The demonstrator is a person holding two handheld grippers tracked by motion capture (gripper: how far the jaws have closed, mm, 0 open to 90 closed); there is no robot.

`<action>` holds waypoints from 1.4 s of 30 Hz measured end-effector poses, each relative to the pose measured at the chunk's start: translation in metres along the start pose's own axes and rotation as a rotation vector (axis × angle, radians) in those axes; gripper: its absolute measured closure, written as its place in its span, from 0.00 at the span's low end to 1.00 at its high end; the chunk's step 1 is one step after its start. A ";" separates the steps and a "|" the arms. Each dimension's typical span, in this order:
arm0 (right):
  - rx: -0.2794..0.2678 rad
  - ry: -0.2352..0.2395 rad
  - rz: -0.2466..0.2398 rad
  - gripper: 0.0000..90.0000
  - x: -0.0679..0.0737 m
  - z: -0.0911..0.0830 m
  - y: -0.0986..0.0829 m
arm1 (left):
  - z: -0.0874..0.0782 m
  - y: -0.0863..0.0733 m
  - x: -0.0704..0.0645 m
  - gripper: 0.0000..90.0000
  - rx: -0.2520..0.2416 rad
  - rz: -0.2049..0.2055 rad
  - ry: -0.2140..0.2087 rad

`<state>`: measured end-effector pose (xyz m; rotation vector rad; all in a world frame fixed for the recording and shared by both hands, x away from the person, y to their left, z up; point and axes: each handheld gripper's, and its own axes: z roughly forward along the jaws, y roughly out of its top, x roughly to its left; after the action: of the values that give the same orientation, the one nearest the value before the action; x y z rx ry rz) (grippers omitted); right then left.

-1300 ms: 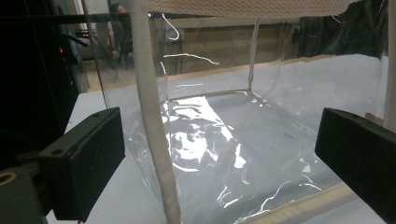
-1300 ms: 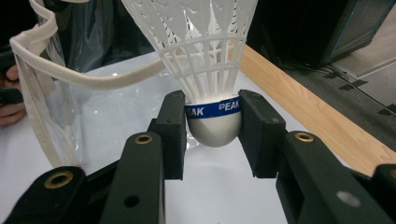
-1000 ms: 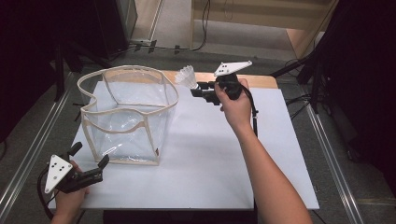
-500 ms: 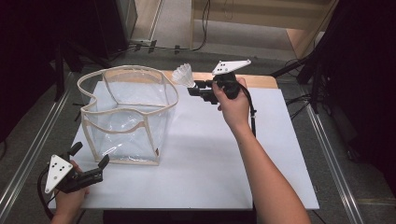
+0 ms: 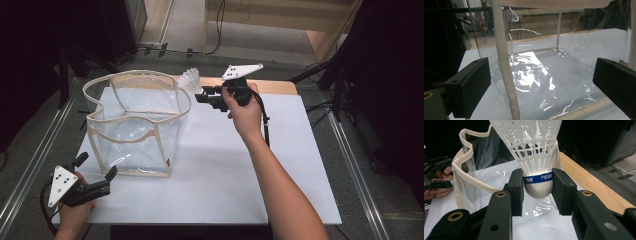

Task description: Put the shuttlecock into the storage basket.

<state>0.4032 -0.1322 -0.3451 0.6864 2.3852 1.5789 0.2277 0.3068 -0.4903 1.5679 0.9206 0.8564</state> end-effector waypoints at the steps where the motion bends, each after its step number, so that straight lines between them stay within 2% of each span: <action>1: 0.002 0.002 -0.003 0.68 0.000 0.001 0.001 | 0.000 0.000 0.000 0.03 0.000 0.000 0.000; 39: -0.013 0.095 -0.037 0.68 0.022 0.029 0.017 | 0.000 0.000 0.000 0.03 -0.002 -0.006 -0.003; 40: -0.011 0.101 -0.040 0.65 0.022 0.029 0.017 | 0.000 0.000 0.000 0.03 -0.002 -0.006 -0.003; 42: -0.009 0.112 -0.059 0.49 0.023 0.029 0.017 | 0.000 0.000 0.000 0.03 -0.002 -0.005 -0.003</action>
<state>0.3991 -0.0920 -0.3395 0.5339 2.4508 1.6434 0.2279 0.3069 -0.4902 1.5640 0.9209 0.8510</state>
